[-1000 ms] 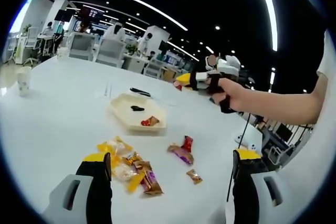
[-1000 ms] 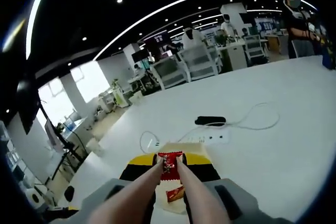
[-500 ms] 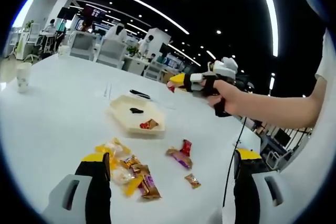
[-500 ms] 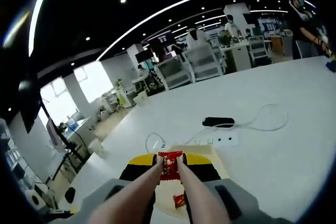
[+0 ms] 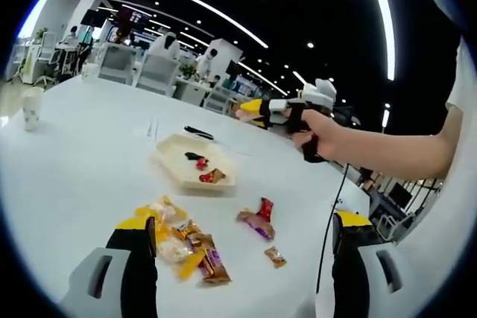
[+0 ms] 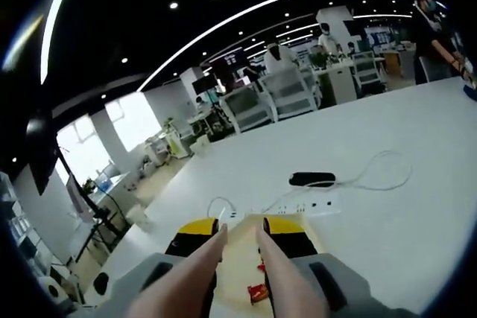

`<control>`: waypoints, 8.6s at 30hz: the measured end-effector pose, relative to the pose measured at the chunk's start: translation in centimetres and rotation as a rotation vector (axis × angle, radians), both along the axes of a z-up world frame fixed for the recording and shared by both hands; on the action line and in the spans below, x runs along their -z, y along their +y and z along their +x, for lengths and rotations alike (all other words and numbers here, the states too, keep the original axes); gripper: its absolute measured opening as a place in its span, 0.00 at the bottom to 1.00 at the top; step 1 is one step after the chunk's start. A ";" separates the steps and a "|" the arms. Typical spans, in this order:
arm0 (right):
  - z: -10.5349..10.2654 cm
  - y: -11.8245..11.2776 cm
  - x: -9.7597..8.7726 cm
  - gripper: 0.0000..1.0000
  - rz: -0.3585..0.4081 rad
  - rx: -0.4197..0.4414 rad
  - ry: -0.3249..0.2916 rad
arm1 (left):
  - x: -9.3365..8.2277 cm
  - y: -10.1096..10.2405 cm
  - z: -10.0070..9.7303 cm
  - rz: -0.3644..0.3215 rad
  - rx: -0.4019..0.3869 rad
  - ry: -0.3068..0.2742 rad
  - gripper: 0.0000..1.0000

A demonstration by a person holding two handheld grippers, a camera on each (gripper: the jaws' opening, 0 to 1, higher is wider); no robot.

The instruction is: Place the target food into the container with the food tongs after gripping and lifting it, then release it inside without dropping or visibly crushing the food.

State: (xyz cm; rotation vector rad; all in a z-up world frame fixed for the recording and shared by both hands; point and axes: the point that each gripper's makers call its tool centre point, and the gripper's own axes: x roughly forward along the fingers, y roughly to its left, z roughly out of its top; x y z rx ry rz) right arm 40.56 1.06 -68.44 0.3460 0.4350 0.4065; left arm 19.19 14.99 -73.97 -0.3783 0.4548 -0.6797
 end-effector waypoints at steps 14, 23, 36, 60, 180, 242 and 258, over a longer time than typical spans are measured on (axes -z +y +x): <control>-2.4 -1.3 0.6 0.26 0.011 0.001 0.012 | -0.6 -0.3 -0.3 0.000 0.007 -0.010 0.99; -3.6 -1.9 0.3 0.26 0.085 0.005 0.034 | -1.1 0.4 -0.6 0.012 -0.001 -0.024 0.98; -5.6 -2.1 0.6 0.25 -0.019 -0.045 -0.003 | -3.0 -0.4 -1.8 -0.003 0.013 -0.065 0.99; -9.2 -5.4 2.5 0.26 -0.009 -0.036 0.054 | -2.8 -1.2 -2.8 -0.004 0.013 -0.062 0.97; -15.3 -1.6 16.3 0.27 -0.390 -0.222 0.225 | -2.8 -1.3 -1.0 0.011 0.043 0.015 0.99; -15.0 -2.3 15.9 0.20 -0.383 -0.201 0.237 | -1.5 -0.8 -1.3 -0.003 0.076 0.024 0.97; -14.9 -1.2 12.7 0.19 -0.263 -0.240 0.207 | -1.9 0.8 -1.0 -0.005 0.018 0.020 0.96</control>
